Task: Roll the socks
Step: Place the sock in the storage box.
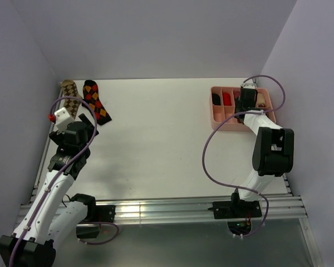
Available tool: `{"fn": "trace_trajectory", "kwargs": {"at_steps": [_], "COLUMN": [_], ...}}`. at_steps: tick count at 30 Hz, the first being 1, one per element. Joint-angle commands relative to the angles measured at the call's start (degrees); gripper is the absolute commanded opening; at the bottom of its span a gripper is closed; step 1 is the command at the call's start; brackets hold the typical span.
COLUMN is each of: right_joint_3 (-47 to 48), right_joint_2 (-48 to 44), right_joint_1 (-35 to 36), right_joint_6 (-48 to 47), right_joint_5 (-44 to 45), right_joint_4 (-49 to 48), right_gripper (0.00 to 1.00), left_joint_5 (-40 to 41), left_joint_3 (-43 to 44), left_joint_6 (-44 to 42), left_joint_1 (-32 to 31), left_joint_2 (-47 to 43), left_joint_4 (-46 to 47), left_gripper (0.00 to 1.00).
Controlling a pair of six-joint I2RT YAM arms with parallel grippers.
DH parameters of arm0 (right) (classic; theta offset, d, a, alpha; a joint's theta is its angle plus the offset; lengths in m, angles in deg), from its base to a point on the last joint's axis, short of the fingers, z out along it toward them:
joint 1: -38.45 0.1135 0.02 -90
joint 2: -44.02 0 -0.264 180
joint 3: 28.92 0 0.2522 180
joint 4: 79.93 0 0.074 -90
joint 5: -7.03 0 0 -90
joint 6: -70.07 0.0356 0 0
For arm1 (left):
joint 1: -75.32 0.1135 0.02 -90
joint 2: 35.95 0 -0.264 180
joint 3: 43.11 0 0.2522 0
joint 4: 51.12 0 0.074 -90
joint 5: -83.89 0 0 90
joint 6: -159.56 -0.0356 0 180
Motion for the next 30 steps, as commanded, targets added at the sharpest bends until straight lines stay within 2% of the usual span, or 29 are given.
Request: {"fn": "trace_trajectory", "kwargs": {"at_steps": [1, 8, 19, 22, 26, 30], "right_joint_3": [2.50, 6.09, 7.50, 7.95, 7.94, 10.84], "right_joint_2": [0.79, 4.04, 9.58, 10.11, 5.64, 3.78], "right_joint_1": [-3.56, -7.53, -10.08, -10.17, -10.17, -10.08], "right_joint_6": [4.05, 8.35, 12.40, 13.19, 13.90, 13.81], "right_joint_5": [-9.84, -16.98, -16.90, -17.16, -18.31, -19.10], "right_joint_4": [1.20, 6.12, 13.77, 15.01, 13.60, 15.18], "right_gripper": [0.00, 0.00, 0.00, 0.10, 0.41, 0.54], "left_joint_5": [1.34, 1.25, 1.51, 1.51, 1.60, 1.69], "left_joint_3": [-0.21, -0.21, -0.30, -0.38, -0.38, -0.38], "left_joint_6": [-0.71, -0.79, -0.88, -0.97, -0.97, -0.97], "left_joint_1": [-0.26, -0.26, -0.26, -0.26, -0.26, -0.26], "left_joint_2": [0.18, 0.45, 0.45, 0.27, 0.36, 0.18], "left_joint_4": [2.24, 2.41, 2.50, 2.59, 2.59, 2.50], "left_gripper": [0.99, 1.00, 1.00, 0.99, 1.00, 0.99]}}
